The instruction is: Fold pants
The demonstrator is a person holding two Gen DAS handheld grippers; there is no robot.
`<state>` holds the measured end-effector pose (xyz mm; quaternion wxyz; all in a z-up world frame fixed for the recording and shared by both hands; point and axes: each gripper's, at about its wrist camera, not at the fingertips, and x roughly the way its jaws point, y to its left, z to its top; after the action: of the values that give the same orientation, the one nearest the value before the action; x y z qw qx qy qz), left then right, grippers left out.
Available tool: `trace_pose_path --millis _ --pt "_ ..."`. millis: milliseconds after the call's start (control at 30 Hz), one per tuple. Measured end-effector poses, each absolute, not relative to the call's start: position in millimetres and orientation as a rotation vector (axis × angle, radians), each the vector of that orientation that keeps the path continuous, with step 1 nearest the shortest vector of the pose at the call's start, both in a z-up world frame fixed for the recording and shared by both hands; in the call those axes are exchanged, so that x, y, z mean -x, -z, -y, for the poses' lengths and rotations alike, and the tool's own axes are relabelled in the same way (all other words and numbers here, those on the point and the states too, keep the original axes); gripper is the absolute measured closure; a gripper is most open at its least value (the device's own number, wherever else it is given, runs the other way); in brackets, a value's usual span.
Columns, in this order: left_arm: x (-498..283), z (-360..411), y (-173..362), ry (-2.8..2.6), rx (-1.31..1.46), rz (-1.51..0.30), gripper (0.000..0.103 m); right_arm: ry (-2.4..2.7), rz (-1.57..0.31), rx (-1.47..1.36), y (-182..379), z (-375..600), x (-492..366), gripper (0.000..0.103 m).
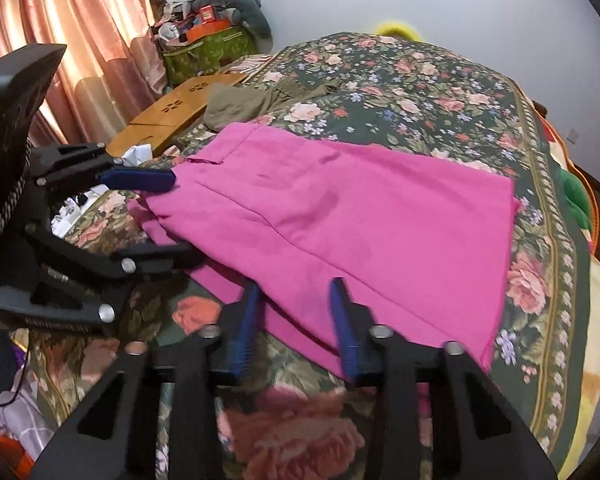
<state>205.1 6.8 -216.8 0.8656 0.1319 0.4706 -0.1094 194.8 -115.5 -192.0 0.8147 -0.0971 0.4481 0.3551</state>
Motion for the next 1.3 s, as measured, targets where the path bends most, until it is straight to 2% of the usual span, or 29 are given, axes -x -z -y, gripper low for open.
trace_pose_path --millis 67,133,267,367,433,633,867,1033,1100,1167,1267,1300 --pt "-205 -7 218 0.234 -0.275 -0.979 0.04 -0.774 -0.951 0.203 192 113 -194 0.094" --pt "-206 -7 219 0.227 -0.28 -0.977 0.049 -0.782 -0.926 0.212 189 110 -192 0.096" --pt "-205 -9 218 0.197 -0.3 -0.961 0.077 -0.792 -0.879 0.212 180 110 -187 0.098" --pt "-201 -9 212 0.174 -0.316 -0.931 0.088 -0.8 -0.859 0.217 175 109 -184 0.098" --pt "-197 -9 209 0.17 -0.326 -0.914 0.09 -0.804 -0.851 0.228 173 108 -182 0.099" --pt "-186 -9 211 0.193 -0.322 -0.931 0.091 -0.809 -0.863 0.238 178 110 -178 0.099" --pt "-178 -17 210 0.22 -0.251 -0.981 0.083 -0.806 -0.933 0.174 183 120 -178 0.097" --pt "-174 -34 196 0.216 -0.166 -0.982 0.082 -0.8 -0.938 0.107 170 130 -180 0.094" --pt "-172 -40 188 0.196 -0.142 -0.962 0.082 -0.791 -0.924 0.09 164 131 -181 0.089" --pt "-172 -46 179 0.18 -0.123 -0.936 0.079 -0.777 -0.907 0.07 159 131 -183 0.078" --pt "-175 -54 168 0.153 -0.11 -0.892 0.066 -0.763 -0.9 0.059 158 125 -187 0.075" --pt "-177 -56 166 0.146 -0.103 -0.884 0.066 -0.758 -0.904 0.059 158 122 -189 0.075"
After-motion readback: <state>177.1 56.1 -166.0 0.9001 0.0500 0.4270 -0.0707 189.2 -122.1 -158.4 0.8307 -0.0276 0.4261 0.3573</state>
